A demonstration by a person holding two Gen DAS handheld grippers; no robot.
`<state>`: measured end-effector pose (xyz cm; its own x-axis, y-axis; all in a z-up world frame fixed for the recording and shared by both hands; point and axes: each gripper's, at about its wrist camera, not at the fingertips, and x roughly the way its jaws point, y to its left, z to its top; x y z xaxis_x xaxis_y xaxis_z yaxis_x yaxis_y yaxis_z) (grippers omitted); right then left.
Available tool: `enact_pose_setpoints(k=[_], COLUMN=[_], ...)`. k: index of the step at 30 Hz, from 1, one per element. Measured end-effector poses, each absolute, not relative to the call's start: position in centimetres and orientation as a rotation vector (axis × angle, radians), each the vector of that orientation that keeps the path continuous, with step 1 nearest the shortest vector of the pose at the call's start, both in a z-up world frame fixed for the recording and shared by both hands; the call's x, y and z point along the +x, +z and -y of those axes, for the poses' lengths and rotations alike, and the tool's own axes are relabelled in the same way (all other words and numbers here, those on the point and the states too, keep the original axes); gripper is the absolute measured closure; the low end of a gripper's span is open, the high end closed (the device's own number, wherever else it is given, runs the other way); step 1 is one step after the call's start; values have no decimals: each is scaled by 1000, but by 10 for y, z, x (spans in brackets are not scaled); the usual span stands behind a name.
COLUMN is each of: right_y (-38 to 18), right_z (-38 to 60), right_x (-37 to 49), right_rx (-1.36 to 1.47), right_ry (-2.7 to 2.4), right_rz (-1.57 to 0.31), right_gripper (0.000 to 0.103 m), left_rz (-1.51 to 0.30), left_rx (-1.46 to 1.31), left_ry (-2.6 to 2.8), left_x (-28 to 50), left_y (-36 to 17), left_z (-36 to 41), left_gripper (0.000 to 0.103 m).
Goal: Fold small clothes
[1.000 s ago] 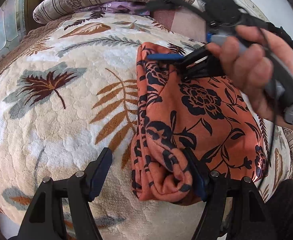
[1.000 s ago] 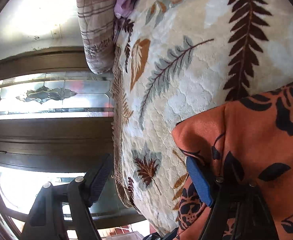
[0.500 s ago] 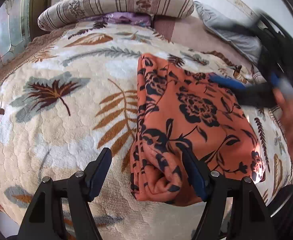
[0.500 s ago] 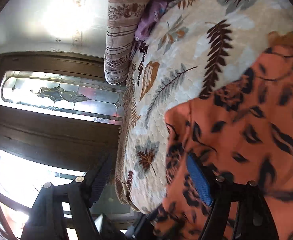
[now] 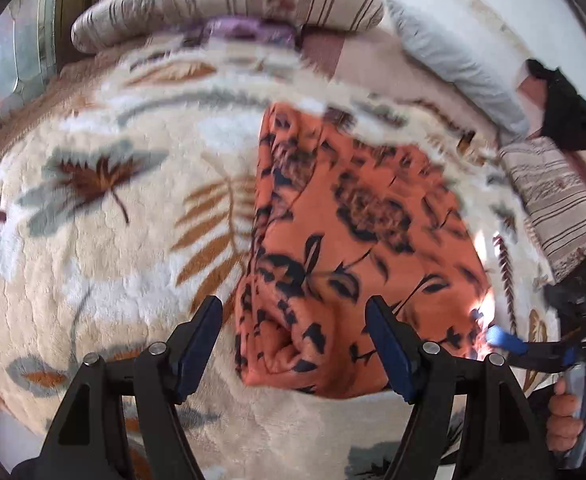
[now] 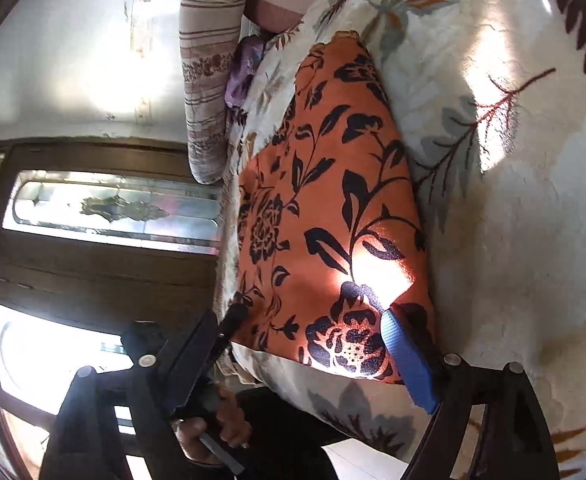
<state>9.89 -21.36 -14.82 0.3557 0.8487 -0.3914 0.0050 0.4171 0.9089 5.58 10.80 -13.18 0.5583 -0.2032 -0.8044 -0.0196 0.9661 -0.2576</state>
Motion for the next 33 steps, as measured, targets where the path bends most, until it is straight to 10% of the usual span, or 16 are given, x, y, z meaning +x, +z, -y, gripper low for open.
enact_pose_setpoints(k=[33], right_y=[-118], right_z=[217], right_x=[152], right_rx=[650], right_ry=[458], right_rz=[-1063], right_gripper=[16], left_rz=[-980], left_rx=[-394], left_ry=[-216], left_x=[114], left_y=[-121], left_z=[-132], left_gripper=[23])
